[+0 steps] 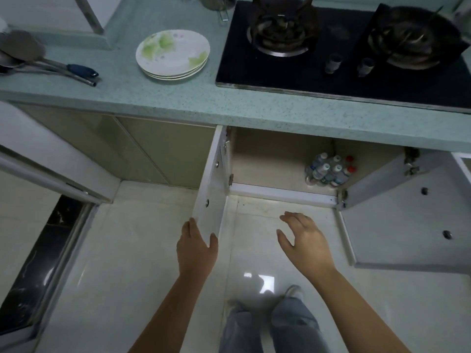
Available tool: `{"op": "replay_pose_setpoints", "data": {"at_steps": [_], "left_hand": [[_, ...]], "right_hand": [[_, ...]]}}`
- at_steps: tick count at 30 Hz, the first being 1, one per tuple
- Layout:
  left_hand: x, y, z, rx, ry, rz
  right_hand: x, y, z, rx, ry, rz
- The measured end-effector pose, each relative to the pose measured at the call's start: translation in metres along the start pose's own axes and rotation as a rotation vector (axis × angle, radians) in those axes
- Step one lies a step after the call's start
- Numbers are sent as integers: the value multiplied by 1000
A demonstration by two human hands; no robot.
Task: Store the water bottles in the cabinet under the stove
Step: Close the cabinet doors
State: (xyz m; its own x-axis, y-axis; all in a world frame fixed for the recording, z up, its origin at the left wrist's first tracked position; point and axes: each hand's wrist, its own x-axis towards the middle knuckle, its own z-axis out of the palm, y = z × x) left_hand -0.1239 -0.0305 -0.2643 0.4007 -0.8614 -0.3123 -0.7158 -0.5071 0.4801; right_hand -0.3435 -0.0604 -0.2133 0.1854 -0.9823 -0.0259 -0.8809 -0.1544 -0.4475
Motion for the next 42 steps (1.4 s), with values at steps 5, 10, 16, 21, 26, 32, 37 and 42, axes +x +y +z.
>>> {"op": "replay_pose_setpoints", "data": {"at_steps": [5, 10, 16, 21, 26, 32, 37, 42], "left_hand": [[-26, 45, 30, -43, -87, 3], [-39, 108, 61, -103, -166, 33], [-25, 190, 108, 157, -382, 268], [1, 256, 144, 363, -402, 431], [12, 267, 158, 512, -365, 407], [47, 290, 157, 510, -372, 485], [83, 304, 159, 587, -373, 578], [119, 315, 160, 653, -359, 657]], "right_hand": [[-8, 44, -12, 37, -41, 88], [-4, 88, -40, 80, -95, 151], [19, 146, -72, 97, -79, 146], [38, 196, -96, 108, -34, 171], [46, 231, -111, 134, -4, 226], [55, 244, -105, 168, 19, 257], [75, 241, -96, 177, 79, 300], [98, 232, -95, 163, 157, 336]]}}
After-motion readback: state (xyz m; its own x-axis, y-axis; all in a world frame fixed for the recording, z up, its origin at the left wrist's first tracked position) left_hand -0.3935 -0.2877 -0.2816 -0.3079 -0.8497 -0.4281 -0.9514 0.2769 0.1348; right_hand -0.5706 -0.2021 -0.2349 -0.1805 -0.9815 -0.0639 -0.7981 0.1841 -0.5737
